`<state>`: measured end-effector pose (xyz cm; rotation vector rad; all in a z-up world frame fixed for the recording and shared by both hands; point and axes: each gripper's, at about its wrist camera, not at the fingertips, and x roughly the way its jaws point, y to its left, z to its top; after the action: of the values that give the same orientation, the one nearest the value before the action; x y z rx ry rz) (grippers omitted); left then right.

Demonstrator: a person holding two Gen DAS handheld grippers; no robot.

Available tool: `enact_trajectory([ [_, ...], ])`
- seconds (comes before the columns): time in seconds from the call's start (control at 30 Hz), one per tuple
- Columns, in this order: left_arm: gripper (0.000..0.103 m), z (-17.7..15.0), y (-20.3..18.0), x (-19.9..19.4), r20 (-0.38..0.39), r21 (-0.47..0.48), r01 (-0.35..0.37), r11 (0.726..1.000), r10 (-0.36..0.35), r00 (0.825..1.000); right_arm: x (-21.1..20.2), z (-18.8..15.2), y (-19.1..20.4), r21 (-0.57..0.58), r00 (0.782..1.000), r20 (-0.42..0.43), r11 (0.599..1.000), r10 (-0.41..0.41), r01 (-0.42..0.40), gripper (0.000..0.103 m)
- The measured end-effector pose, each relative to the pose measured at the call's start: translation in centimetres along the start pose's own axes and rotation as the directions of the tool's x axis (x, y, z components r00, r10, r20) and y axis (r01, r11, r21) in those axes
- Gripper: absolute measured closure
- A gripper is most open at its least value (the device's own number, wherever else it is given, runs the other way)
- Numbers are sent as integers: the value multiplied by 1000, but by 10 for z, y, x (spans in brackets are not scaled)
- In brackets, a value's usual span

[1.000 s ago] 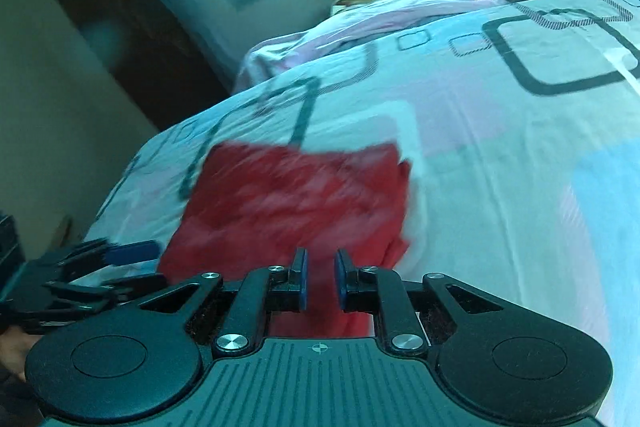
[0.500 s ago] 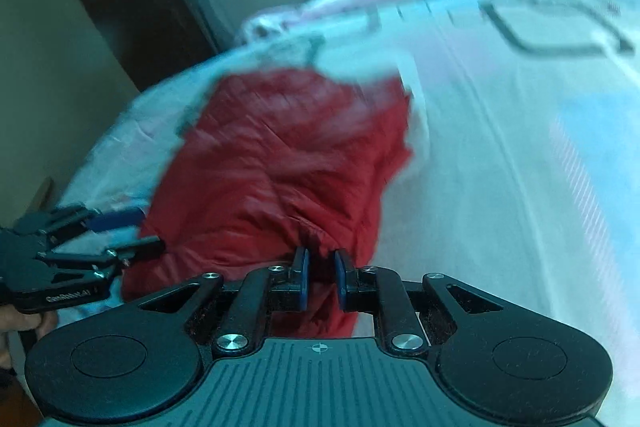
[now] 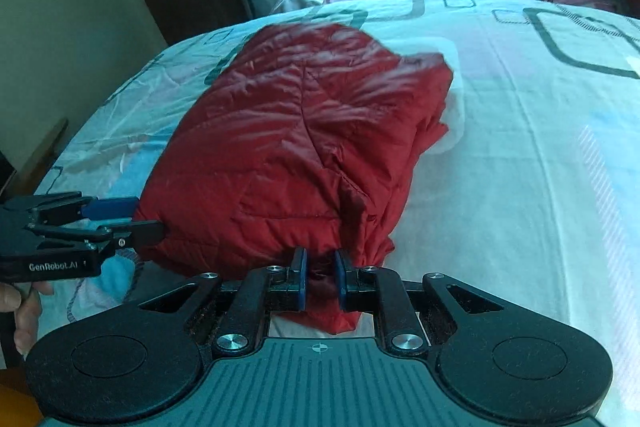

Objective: Fold large clothes

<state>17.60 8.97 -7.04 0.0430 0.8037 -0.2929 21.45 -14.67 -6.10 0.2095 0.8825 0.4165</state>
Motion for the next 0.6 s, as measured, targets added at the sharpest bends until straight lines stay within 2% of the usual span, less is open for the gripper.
enact_trajectory([
  [0.3,49,-2,-16,3,3,12,-87,996,87,996,2,0,-5,-11,1000,-12,1000,23,-23,88],
  [0.6,49,-2,-23,-9,17,-31,-122,992,122,992,-12,4,-4,-18,999,2,999,37,-37,88],
])
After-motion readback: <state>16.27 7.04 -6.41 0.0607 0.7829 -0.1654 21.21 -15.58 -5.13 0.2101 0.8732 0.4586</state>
